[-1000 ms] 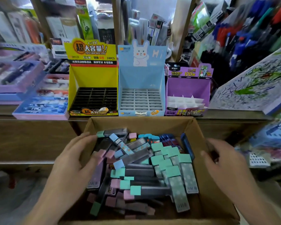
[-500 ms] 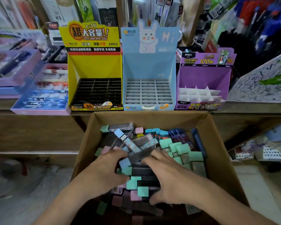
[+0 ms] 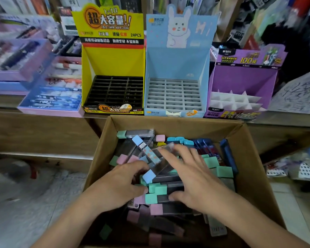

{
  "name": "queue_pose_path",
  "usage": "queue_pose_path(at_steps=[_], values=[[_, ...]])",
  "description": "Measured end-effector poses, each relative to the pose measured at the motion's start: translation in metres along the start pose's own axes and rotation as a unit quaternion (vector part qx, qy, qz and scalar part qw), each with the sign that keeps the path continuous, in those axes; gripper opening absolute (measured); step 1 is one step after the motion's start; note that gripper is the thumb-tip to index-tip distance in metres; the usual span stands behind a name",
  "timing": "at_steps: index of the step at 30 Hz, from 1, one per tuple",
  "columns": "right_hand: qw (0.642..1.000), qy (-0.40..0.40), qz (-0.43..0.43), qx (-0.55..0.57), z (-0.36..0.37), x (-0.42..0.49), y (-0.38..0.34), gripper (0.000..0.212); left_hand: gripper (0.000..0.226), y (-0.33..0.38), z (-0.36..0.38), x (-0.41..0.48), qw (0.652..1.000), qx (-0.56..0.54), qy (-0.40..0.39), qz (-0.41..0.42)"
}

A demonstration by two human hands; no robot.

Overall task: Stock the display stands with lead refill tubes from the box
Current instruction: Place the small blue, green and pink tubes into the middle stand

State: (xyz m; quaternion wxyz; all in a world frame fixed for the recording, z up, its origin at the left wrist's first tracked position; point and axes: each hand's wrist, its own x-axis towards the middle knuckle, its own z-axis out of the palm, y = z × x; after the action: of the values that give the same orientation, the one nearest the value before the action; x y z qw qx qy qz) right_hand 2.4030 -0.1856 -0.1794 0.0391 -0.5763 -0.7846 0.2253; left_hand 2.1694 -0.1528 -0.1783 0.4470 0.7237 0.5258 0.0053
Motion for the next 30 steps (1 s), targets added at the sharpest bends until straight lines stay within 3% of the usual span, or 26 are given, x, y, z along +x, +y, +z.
queue_pose_path(at_steps=[4, 10, 15, 22, 28, 30], values=[[0.997, -0.039, -0.055, -0.030, -0.002, 0.010, 0.005, 0.103, 0.032, 0.004, 0.000, -0.001, 1.000, 0.003, 0.003, -0.003], [0.997, -0.003, -0.070, -0.032, 0.001, 0.014, 0.004, 0.074, 0.033, 0.007, -0.002, 0.002, 0.998, -0.033, 0.034, -0.031], [0.998, -0.008, -0.061, -0.010, -0.002, 0.017, 0.006, 0.066, 0.032, 0.010, -0.003, 0.006, 0.994, -0.094, 0.056, -0.025], [0.991, -0.034, -0.020, 0.128, -0.003, 0.017, 0.008, 0.043, 0.022, 0.018, -0.011, 0.006, 0.967, -0.242, 0.080, -0.007], [0.971, -0.050, 0.053, 0.227, -0.002, 0.021, 0.010, 0.061, 0.019, 0.026, -0.019, 0.009, 0.947, -0.312, 0.069, -0.019], [0.949, -0.034, 0.064, 0.308, -0.004, 0.023, 0.007, 0.053, 0.017, 0.031, -0.019, 0.011, 0.937, -0.342, 0.071, -0.017]])
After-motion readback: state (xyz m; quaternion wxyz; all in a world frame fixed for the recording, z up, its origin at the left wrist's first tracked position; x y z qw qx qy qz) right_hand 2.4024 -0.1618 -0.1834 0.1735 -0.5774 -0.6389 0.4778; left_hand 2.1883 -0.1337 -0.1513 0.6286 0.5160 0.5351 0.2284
